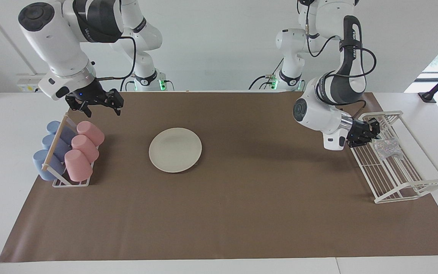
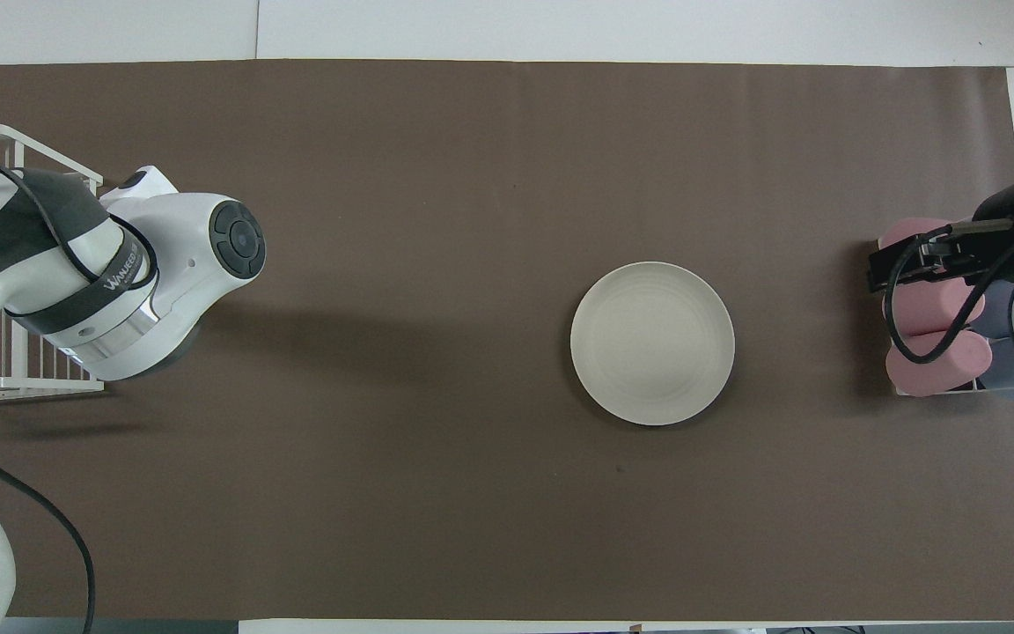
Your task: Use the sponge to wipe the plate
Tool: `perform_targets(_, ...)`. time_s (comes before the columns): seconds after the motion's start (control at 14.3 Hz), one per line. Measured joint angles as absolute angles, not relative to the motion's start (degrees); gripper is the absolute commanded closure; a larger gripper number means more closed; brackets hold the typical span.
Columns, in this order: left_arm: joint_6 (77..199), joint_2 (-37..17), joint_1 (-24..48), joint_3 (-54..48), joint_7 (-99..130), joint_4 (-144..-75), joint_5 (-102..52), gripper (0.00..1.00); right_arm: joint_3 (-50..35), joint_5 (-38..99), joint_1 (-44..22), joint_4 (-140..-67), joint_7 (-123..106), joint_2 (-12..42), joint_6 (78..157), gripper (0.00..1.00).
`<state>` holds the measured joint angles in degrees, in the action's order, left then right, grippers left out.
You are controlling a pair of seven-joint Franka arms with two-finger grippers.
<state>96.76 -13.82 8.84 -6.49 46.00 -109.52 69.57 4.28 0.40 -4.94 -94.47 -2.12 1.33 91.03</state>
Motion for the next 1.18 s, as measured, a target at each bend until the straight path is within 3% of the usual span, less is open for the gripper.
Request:
perform_targets(0.21,96.8,-16.4,7.1,-6.4,46.0,-108.1,71.2,1.00,4.6,0.4,-4.9,-94.3,-2.5,1.3,91.0,0.00)
perform_targets(0.63,97.6,-16.7,6.4,-6.7,46.1,-107.9,71.2,0.97,5.1,0.3,-3.4,-93.8,-2.8,0.0,91.0,0.00)
perform_targets(0.7,97.9,-16.7,6.4,-6.7,46.1,-107.9,71.2,0.80,5.1,0.3,-3.2,-93.7,-2.8,-0.1,91.0,0.00)
perform_targets(0.77,98.2,-16.7,6.4,-6.7,46.1,-107.9,71.2,0.52,5.1,0.3,-3.2,-93.2,-2.8,-0.2,91.1,0.00)
perform_targets(0.84,98.4,-16.7,6.4,-6.7,46.1,-107.9,71.2,0.37,5.0,0.3,-3.2,-92.6,-2.8,-0.2,91.1,0.00)
perform_targets(1.05,99.0,-16.6,6.3,-6.6,46.1,-107.9,71.2,0.31,5.0,0.3,-3.1,-91.1,-2.8,-0.2,91.1,0.00)
perform_targets(1.12,99.2,-16.6,6.2,-6.5,46.1,-107.9,71.2,0.25,5.0,0.3,-3.1,-90.8,-2.8,-0.2,91.1,0.00)
perform_targets(1.18,99.2,-16.6,6.2,-6.5,46.1,-107.9,71.2,0.10,5.1,0.3,-3.0,-90.7,-2.8,-0.2,91.1,0.00)
